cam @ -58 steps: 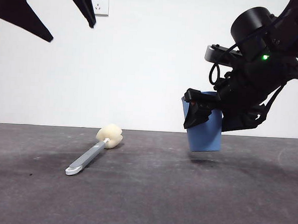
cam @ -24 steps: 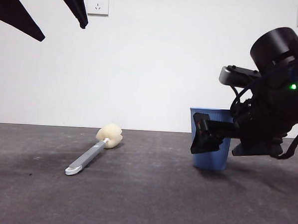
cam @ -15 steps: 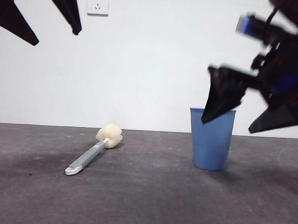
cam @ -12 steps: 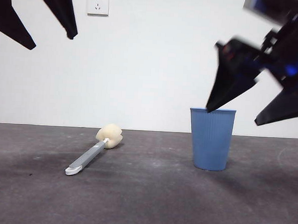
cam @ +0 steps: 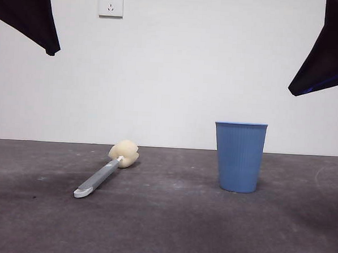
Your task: Pick up the cup brush,pick up the cup,insert the brush into the cup,clean the cup,put the cup brush back,put the cup back to the fixed position on the table
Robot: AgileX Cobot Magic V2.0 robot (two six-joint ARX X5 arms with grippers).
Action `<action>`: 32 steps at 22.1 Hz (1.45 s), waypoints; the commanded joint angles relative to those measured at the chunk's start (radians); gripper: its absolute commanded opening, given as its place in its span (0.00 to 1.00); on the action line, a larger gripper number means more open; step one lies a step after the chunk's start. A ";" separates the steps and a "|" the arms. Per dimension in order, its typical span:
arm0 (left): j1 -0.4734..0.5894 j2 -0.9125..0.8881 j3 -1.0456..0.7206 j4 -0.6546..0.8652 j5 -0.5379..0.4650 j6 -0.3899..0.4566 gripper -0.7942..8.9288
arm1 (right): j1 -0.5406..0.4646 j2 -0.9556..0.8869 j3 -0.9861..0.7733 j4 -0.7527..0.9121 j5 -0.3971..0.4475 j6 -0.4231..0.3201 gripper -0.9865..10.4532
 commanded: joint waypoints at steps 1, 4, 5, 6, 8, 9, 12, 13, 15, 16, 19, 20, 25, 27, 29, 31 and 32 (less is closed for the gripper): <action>-0.001 0.000 -0.008 0.013 -0.004 0.012 0.08 | 0.002 -0.001 -0.004 0.001 0.003 0.012 0.09; -0.001 0.000 -0.008 0.037 -0.004 0.012 0.08 | 0.001 -0.001 -0.004 0.001 0.006 0.012 0.09; -0.001 0.000 -0.008 0.044 -0.004 0.012 0.08 | 0.001 -0.001 -0.004 0.001 0.006 0.012 0.09; -0.001 0.000 -0.008 0.049 -0.004 0.012 0.08 | 0.001 -0.001 -0.004 0.001 0.006 0.012 0.09; -0.001 0.000 -0.008 0.052 -0.004 0.012 0.08 | 0.001 -0.001 -0.004 0.001 0.006 0.012 0.09; -0.001 0.000 -0.008 0.053 -0.003 0.012 0.08 | 0.001 -0.001 -0.004 0.001 0.006 0.012 0.09; 0.018 -0.051 -0.008 0.083 -0.083 0.018 0.08 | 0.001 -0.001 -0.004 0.001 0.005 0.012 0.09; 0.032 -0.087 -0.008 0.089 -0.089 0.035 0.08 | 0.001 -0.001 -0.004 0.001 0.006 0.012 0.09; 0.085 -0.179 -0.011 0.109 -0.081 0.113 0.08 | 0.001 -0.001 -0.004 0.001 0.006 0.012 0.09; 0.127 -0.232 -0.024 0.153 -0.082 0.133 0.08 | 0.001 -0.001 -0.004 0.001 0.006 0.012 0.09; 0.285 -0.430 -0.147 0.395 -0.081 0.146 0.08 | 0.001 -0.001 -0.004 0.001 0.006 0.012 0.09; 0.335 -0.503 -0.206 0.462 -0.083 0.146 0.08 | 0.001 -0.001 -0.004 0.001 0.006 0.012 0.09; 0.508 -0.785 -0.507 0.605 -0.145 0.143 0.08 | 0.001 -0.001 -0.004 0.001 0.006 0.012 0.09; 0.538 -0.846 -0.610 0.608 -0.161 0.134 0.08 | 0.001 -0.001 -0.004 0.001 0.006 0.012 0.09; 0.555 -0.887 -0.693 0.612 -0.161 0.106 0.08 | 0.001 -0.001 -0.004 0.001 0.006 0.012 0.09; 0.564 -0.909 -0.764 0.625 -0.159 0.076 0.08 | 0.001 -0.001 -0.004 0.001 0.006 0.012 0.09; 0.564 -0.916 -0.796 0.631 -0.159 0.060 0.08 | 0.001 -0.001 -0.004 0.001 0.006 0.012 0.09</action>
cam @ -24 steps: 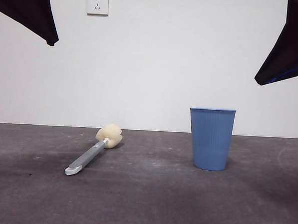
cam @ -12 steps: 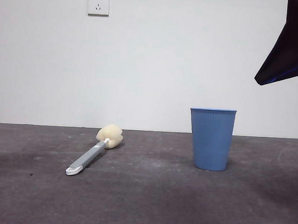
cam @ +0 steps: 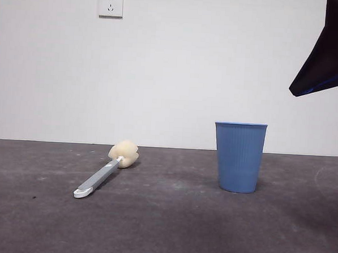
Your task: Pick up the cup brush,pick up the cup,insert the brush into the cup,clean the cup,put the cup brush back,put the cup back to the fixed position on the table
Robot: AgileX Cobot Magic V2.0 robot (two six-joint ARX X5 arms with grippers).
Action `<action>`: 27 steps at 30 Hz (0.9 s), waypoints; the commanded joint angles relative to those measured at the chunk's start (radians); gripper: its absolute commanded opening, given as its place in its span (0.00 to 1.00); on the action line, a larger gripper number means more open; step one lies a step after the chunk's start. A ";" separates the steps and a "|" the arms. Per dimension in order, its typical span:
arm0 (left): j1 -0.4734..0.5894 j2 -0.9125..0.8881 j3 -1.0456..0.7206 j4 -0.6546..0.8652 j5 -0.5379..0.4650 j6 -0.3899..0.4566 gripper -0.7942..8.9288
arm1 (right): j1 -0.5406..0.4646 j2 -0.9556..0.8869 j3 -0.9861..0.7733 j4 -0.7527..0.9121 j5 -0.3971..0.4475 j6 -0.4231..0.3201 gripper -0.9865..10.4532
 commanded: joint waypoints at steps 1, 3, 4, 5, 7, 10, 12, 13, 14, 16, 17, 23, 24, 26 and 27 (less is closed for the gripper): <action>0.004 -0.020 -0.074 0.023 -0.002 -0.045 0.08 | 0.001 -0.001 -0.004 0.002 0.003 0.006 0.09; 0.004 -0.039 -0.128 0.026 -0.002 -0.066 0.08 | 0.001 -0.001 -0.004 0.002 0.003 0.006 0.09; 0.004 -0.052 -0.151 0.026 -0.001 -0.069 0.08 | 0.001 -0.001 -0.004 0.002 0.003 0.006 0.09; 0.004 -0.064 -0.168 0.025 0.001 -0.070 0.08 | 0.001 -0.001 -0.004 0.002 0.003 0.006 0.09; 0.004 -0.086 -0.187 0.023 -0.001 -0.071 0.08 | 0.001 -0.001 -0.004 0.002 0.003 0.006 0.09; 0.004 -0.121 -0.212 0.018 0.000 -0.086 0.08 | 0.001 -0.001 -0.004 0.002 0.003 0.006 0.09; 0.004 -0.146 -0.227 -0.014 0.002 -0.115 0.08 | 0.001 -0.001 -0.004 0.002 0.003 0.006 0.09; 0.004 -0.154 -0.229 -0.032 0.002 -0.118 0.08 | 0.001 -0.001 -0.004 0.002 0.003 0.006 0.09; 0.004 -0.155 -0.229 -0.044 0.003 -0.118 0.08 | 0.001 -0.001 -0.004 0.002 0.003 0.006 0.09; 0.004 -0.155 -0.228 -0.043 0.023 -0.117 0.08 | 0.001 -0.001 -0.004 0.002 0.003 0.006 0.09; 0.004 -0.154 -0.228 -0.043 0.023 -0.117 0.08 | 0.001 -0.001 -0.004 0.002 0.003 0.006 0.09; 0.004 -0.154 -0.228 -0.043 0.023 -0.117 0.08 | 0.001 -0.001 -0.004 0.002 0.003 0.006 0.09; 0.004 -0.154 -0.228 -0.043 0.023 -0.117 0.08 | 0.001 -0.001 -0.004 0.002 0.003 0.006 0.09; 0.004 -0.154 -0.229 -0.043 0.023 -0.117 0.08 | 0.001 -0.001 -0.004 0.002 0.003 0.006 0.09; 0.004 -0.154 -0.228 -0.043 0.023 -0.117 0.08 | 0.001 -0.001 -0.004 0.002 0.003 0.006 0.09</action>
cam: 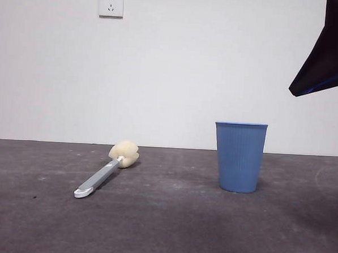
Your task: Pick up the cup brush,pick up the cup,insert the brush into the cup,clean the cup,put the cup brush back,put the cup back to the fixed position on the table
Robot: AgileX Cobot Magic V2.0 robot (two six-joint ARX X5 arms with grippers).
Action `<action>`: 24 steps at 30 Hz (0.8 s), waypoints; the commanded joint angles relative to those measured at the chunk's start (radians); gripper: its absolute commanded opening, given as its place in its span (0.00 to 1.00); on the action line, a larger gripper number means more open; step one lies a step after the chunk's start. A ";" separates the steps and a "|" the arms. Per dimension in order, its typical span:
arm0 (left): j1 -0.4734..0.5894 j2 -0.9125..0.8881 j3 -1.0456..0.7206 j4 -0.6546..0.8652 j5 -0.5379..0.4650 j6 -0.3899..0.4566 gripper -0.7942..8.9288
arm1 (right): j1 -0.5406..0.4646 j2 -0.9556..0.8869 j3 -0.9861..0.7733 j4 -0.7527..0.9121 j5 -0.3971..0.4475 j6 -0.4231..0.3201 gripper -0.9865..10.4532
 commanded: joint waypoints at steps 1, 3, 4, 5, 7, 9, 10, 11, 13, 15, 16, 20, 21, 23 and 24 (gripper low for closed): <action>0.003 -0.003 -0.010 -0.005 0.003 -0.003 0.08 | 0.001 -0.001 -0.004 0.002 0.003 0.003 0.09; 0.003 -0.003 -0.010 -0.005 0.003 -0.003 0.08 | 0.000 -0.003 -0.004 0.001 0.003 -0.035 0.09; 0.003 -0.003 -0.010 -0.005 0.004 -0.003 0.08 | -0.013 -0.023 -0.004 0.001 0.017 -0.084 0.09; 0.003 -0.003 -0.010 -0.005 0.004 -0.003 0.08 | -0.037 -0.048 -0.004 0.005 0.032 -0.149 0.09; 0.003 -0.003 -0.010 -0.005 0.003 -0.003 0.08 | -0.120 -0.098 -0.005 0.011 0.029 -0.230 0.09; 0.003 -0.003 -0.010 -0.005 0.004 -0.003 0.08 | -0.259 -0.167 -0.020 0.019 0.029 -0.249 0.09; 0.003 -0.003 -0.010 -0.005 0.004 -0.003 0.08 | -0.338 -0.209 -0.044 0.047 0.026 -0.248 0.09; 0.003 -0.003 -0.010 -0.005 0.003 -0.003 0.08 | -0.402 -0.250 -0.077 0.087 0.021 -0.248 0.09; 0.003 -0.003 -0.010 -0.005 0.004 -0.003 0.08 | -0.520 -0.352 -0.177 0.197 0.021 -0.222 0.09; 0.003 -0.003 -0.010 -0.005 0.004 -0.003 0.08 | -0.592 -0.451 -0.279 0.280 0.024 -0.186 0.09; 0.003 -0.003 -0.010 -0.005 0.004 -0.003 0.08 | -0.621 -0.503 -0.333 0.308 0.028 -0.174 0.09; 0.003 -0.003 -0.010 -0.005 0.004 -0.003 0.08 | -0.669 -0.637 -0.478 0.340 0.029 -0.126 0.09; 0.003 -0.003 -0.010 -0.005 0.004 -0.003 0.08 | -0.671 -0.652 -0.493 0.341 0.029 -0.121 0.09; 0.003 -0.003 -0.010 -0.005 0.004 -0.003 0.08 | -0.674 -0.680 -0.520 0.340 0.029 -0.101 0.09; 0.003 -0.003 -0.010 -0.005 0.004 -0.003 0.08 | -0.674 -0.690 -0.528 0.336 0.028 -0.093 0.09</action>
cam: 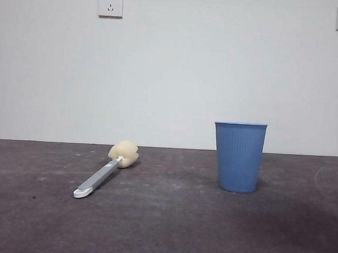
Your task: Pick up the cup brush,pick up the cup,insert the brush into the cup,clean the cup,put the cup brush back,put the cup back to the fixed position on the table
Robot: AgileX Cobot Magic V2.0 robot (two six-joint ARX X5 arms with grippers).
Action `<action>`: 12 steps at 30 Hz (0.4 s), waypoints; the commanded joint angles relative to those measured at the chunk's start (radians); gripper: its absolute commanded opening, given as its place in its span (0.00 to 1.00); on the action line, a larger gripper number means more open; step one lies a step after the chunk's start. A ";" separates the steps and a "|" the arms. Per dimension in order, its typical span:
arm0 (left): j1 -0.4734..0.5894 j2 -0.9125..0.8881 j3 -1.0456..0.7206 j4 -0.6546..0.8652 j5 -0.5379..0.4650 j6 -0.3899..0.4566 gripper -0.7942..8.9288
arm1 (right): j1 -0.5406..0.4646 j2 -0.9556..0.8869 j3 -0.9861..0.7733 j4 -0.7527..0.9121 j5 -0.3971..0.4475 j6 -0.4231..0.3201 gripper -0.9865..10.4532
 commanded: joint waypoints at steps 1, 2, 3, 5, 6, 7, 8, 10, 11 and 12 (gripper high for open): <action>0.003 -0.003 -0.010 -0.004 0.001 -0.003 0.08 | -0.003 -0.031 -0.026 -0.003 0.002 0.040 0.09; 0.003 -0.003 -0.010 -0.004 0.001 -0.003 0.08 | -0.003 -0.038 -0.027 -0.017 0.002 0.040 0.09; 0.003 -0.003 -0.010 -0.004 0.001 -0.003 0.08 | -0.003 -0.046 -0.027 -0.034 0.003 0.040 0.09; 0.003 -0.003 -0.010 -0.004 0.001 -0.003 0.08 | -0.003 -0.060 -0.027 -0.069 0.003 0.039 0.09; 0.003 -0.003 -0.010 -0.004 0.001 -0.003 0.08 | -0.003 -0.067 -0.028 -0.089 0.003 0.039 0.09; 0.003 -0.003 -0.010 -0.004 0.001 -0.003 0.08 | -0.003 -0.074 -0.028 -0.108 0.003 0.040 0.09; 0.003 -0.003 -0.010 -0.004 0.001 -0.003 0.08 | -0.003 -0.080 -0.028 -0.123 0.002 0.040 0.09; 0.003 -0.003 -0.010 -0.004 0.001 -0.003 0.08 | -0.003 -0.087 -0.028 -0.142 0.002 0.040 0.09; 0.003 -0.003 -0.010 -0.004 0.001 -0.003 0.08 | -0.003 -0.087 -0.028 -0.141 0.002 0.040 0.09; 0.003 -0.003 -0.010 -0.004 0.001 -0.003 0.08 | -0.003 -0.087 -0.028 -0.141 0.002 0.040 0.09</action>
